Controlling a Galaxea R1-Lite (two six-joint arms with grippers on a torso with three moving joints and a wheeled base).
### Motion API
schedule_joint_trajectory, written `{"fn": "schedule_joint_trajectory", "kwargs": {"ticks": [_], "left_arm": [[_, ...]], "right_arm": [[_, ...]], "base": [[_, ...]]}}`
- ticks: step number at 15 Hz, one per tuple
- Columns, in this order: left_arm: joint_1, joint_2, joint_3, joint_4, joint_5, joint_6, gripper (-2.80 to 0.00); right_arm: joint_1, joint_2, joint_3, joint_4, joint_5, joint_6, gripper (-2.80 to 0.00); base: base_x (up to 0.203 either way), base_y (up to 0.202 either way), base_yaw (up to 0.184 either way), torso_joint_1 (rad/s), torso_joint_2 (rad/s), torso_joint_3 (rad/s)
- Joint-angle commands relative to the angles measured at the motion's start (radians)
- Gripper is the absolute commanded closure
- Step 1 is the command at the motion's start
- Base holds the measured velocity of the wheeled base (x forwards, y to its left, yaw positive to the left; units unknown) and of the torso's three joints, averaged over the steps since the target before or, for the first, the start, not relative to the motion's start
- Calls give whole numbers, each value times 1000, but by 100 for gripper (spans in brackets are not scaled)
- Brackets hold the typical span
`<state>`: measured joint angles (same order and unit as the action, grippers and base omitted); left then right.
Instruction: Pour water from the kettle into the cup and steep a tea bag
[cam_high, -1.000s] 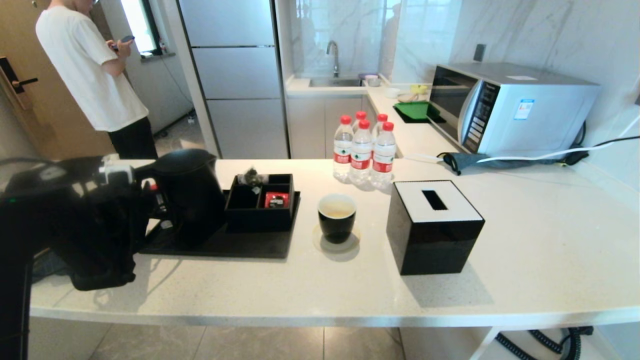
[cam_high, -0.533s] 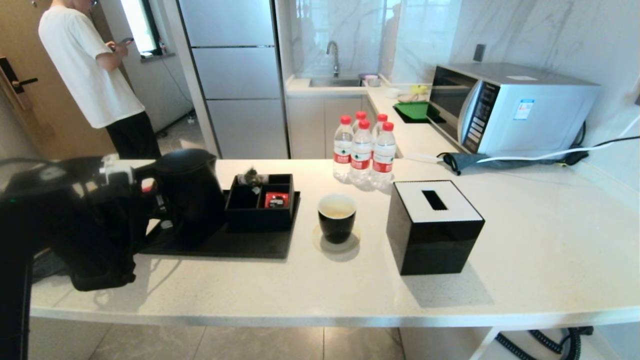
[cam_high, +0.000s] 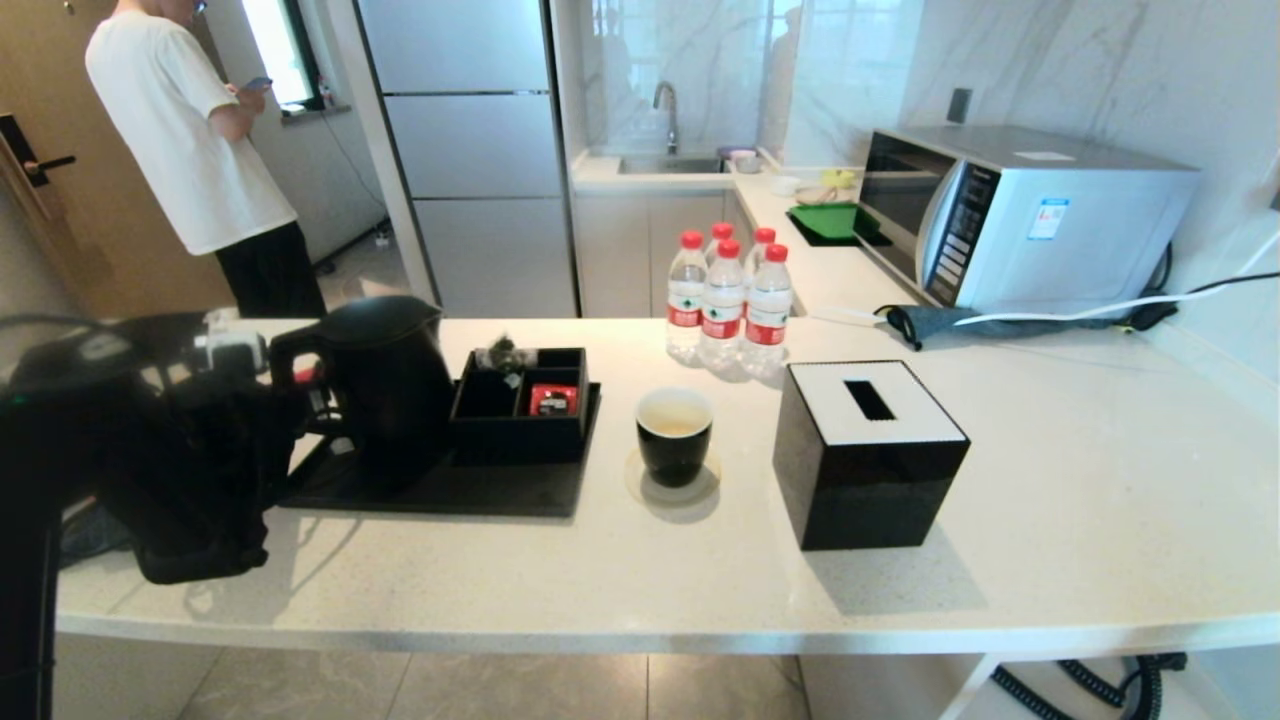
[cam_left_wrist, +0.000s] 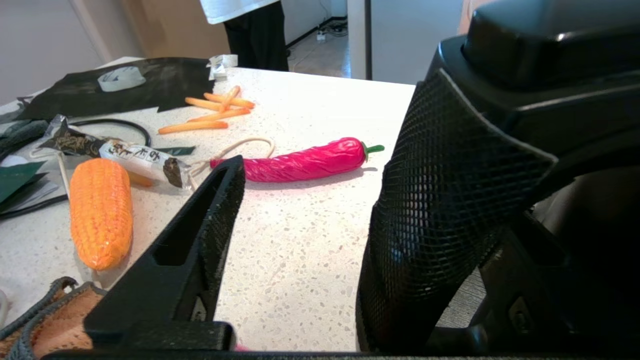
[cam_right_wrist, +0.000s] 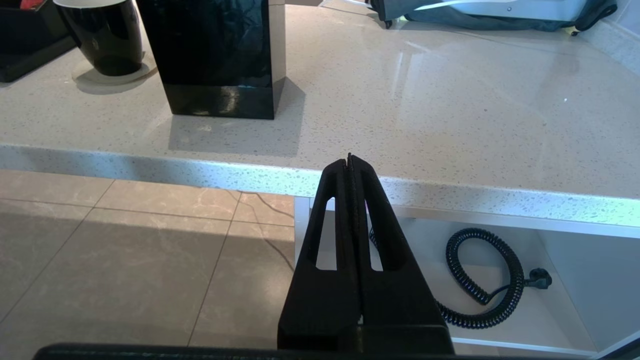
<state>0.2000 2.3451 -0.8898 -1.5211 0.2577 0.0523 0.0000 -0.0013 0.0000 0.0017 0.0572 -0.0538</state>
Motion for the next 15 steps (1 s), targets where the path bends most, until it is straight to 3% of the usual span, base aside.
{"fn": "schedule_joint_trajectory", "kwargs": {"ticks": [1, 10, 15], "left_arm": [[-1, -14, 5, -49, 2, 0, -280], [-1, -144, 189, -49, 1, 1, -280], [-4, -279, 373, -49, 2, 1, -280]], "right_arm": [[0, 1, 0, 0, 1, -1, 0], [0, 1, 0, 0, 1, -1, 0], [0, 1, 0, 0, 1, 0, 0]], "base": [[0, 0, 0, 0, 0, 0], [0, 0, 0, 0, 0, 0], [0, 0, 0, 0, 0, 0]]}}
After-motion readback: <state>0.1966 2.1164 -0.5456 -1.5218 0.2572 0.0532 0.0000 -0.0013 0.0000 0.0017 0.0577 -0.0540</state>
